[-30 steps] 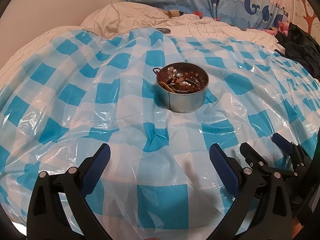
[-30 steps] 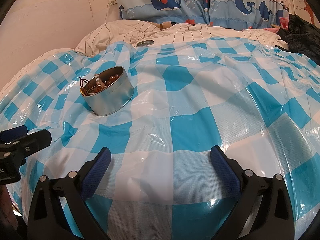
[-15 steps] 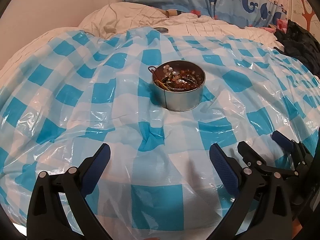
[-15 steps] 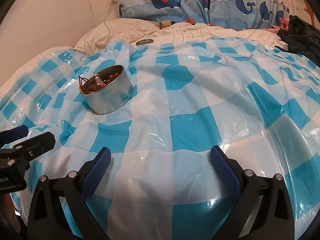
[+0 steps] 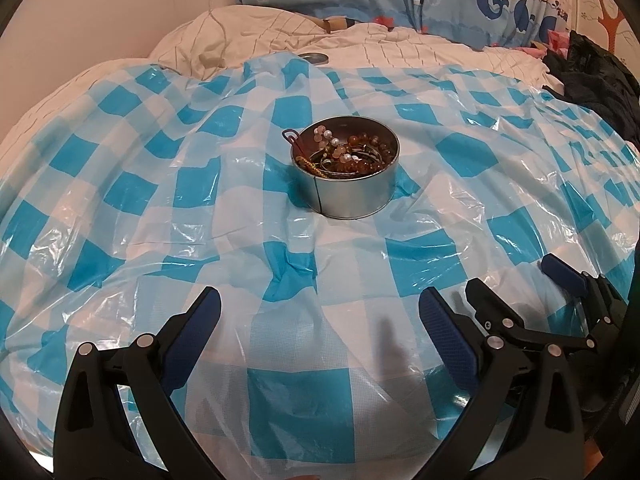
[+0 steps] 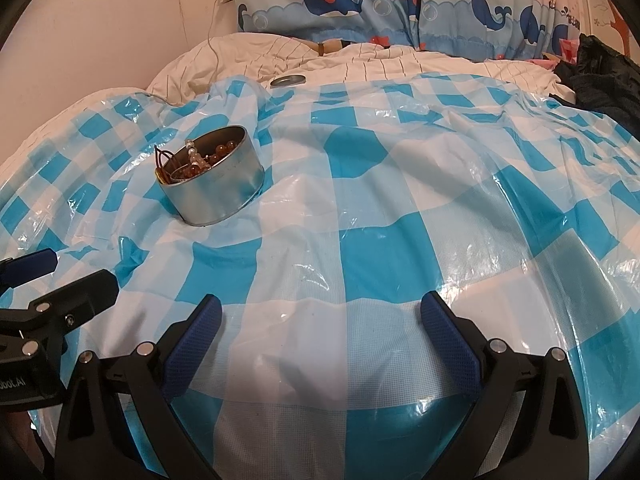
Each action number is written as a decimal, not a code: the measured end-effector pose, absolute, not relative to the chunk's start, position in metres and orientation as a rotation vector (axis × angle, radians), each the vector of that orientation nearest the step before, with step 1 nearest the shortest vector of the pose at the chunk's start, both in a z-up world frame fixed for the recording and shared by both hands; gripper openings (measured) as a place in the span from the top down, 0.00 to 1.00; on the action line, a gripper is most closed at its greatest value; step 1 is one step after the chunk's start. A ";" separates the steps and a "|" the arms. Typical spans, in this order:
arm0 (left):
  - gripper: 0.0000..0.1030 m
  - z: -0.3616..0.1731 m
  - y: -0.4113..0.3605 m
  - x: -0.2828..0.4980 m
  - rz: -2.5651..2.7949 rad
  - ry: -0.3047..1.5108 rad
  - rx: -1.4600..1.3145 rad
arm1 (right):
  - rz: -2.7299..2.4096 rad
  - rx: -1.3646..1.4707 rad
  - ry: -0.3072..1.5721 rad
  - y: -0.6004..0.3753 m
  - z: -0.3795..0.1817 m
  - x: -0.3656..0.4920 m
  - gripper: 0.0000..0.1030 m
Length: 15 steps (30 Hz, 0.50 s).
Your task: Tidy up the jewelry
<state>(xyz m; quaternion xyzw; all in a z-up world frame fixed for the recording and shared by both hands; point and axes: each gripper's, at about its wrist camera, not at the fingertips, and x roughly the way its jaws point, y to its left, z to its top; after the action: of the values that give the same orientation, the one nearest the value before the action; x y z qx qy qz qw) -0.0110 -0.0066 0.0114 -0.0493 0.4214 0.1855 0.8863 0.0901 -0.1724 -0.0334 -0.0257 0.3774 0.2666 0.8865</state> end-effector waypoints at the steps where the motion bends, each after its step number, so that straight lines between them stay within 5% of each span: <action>1: 0.08 0.011 -0.006 -0.011 0.386 0.876 -0.103 | 0.554 -0.054 0.785 -0.171 -0.033 0.090 0.07; 15: 0.08 0.012 0.000 -0.014 0.406 0.872 -0.107 | 0.553 -0.058 0.786 -0.173 -0.033 0.090 0.07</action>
<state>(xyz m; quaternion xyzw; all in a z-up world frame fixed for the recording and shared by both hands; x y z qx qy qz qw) -0.0139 -0.0002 0.0121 -0.0517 0.4192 0.1950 0.8852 0.0899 -0.1732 -0.0330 -0.0277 0.3779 0.2661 0.8863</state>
